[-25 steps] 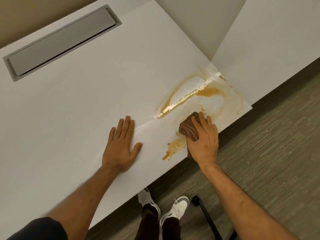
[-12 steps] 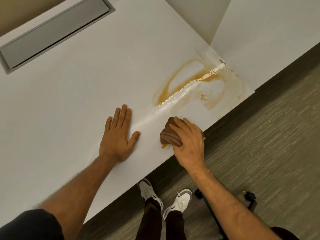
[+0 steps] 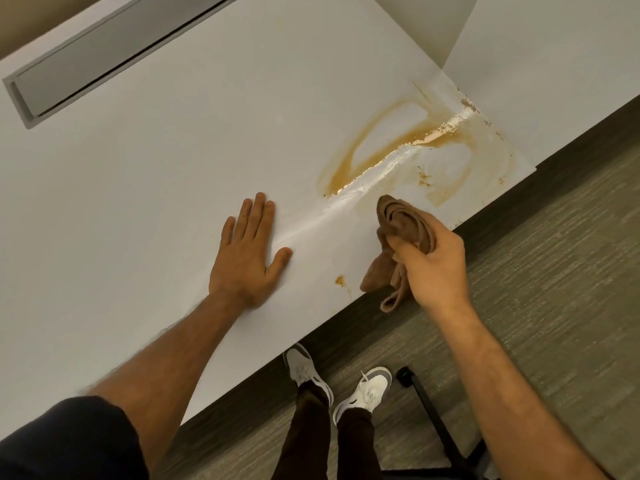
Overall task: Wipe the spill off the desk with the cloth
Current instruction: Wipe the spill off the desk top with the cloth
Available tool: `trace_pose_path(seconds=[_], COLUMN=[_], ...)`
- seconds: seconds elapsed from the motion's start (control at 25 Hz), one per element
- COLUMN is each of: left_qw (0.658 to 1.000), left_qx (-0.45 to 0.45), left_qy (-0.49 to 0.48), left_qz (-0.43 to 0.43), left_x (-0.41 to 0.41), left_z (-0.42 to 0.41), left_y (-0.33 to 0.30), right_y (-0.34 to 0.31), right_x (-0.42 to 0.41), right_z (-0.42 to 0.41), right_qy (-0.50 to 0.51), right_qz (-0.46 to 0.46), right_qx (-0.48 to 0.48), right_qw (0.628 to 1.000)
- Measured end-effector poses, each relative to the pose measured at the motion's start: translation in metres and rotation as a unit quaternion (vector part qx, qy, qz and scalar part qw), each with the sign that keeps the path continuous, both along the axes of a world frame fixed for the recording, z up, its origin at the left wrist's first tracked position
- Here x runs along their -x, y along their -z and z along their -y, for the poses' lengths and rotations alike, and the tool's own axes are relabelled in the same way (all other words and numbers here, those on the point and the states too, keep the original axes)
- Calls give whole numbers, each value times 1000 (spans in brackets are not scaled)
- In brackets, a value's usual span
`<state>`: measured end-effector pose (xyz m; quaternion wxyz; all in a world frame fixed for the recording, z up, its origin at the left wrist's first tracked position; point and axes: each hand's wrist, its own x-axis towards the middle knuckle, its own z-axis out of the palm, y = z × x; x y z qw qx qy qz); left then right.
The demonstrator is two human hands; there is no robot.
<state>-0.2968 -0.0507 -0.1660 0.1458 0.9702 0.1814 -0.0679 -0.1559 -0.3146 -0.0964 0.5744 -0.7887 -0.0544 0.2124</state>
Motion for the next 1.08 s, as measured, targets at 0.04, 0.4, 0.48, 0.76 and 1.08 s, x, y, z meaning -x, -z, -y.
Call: trace_pose_path(seconds=[0.04,0.4,0.48,0.76,1.08], left_qw=[1000,1000,1000,1000,1000], left_qx=[1,8,9,7,8], left_qy=[0,-7,-10,-9,-5], left_qz=[0,6,5,7,5], left_x=[0,0,1,3,3], left_z=[1,3,3,4,3], left_y=[0,-2,-3,-1,-1], right_y=[3,49,54,50,4], right_x=[-11,34,57,124,57], right_z=[-3,-54,-55,-42,-23], right_qy=[-2,-250,-271,-316,-170], right_qz=[28,277,314,281,-136], right_qx=[25,235,248,191,-46], right_qw=[999,898,875,886,975])
